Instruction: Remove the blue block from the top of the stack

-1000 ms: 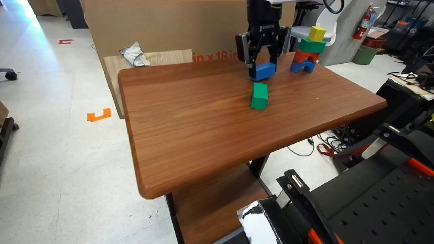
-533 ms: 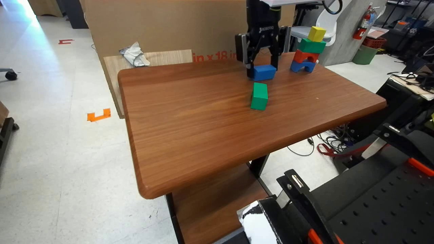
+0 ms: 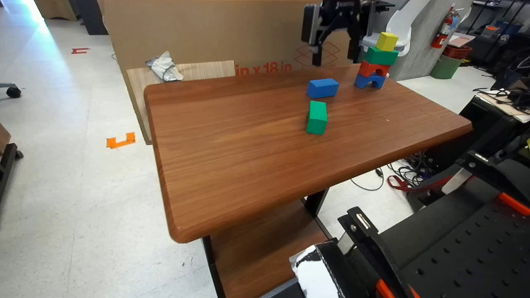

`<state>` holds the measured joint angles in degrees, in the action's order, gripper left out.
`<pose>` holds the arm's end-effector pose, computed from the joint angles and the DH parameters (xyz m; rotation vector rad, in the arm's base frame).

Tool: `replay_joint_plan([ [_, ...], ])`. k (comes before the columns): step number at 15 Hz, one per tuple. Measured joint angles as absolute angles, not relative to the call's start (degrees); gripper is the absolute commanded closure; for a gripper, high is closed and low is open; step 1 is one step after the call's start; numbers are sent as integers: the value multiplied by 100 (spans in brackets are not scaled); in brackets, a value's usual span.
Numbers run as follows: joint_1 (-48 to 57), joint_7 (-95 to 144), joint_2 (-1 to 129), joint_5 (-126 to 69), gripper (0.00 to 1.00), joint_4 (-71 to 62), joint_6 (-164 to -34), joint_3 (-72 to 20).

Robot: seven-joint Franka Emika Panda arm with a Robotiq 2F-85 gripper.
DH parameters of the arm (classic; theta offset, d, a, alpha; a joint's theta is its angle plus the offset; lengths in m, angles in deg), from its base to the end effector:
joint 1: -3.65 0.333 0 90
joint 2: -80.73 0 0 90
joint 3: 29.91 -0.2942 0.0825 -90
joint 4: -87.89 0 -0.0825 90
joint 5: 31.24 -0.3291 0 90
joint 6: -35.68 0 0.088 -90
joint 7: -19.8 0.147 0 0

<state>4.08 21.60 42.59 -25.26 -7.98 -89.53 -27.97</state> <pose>0.6051 -0.0219 0.1860 3.0304 0.0222 -0.2328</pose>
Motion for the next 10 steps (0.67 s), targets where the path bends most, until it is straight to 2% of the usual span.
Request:
replay_joint_plan([
  [6,65,1698,5874,-2927,0,-1623,-8869,-2800],
  [10,84,1703,5753,-2926,0,-1620,-8891,-2801],
])
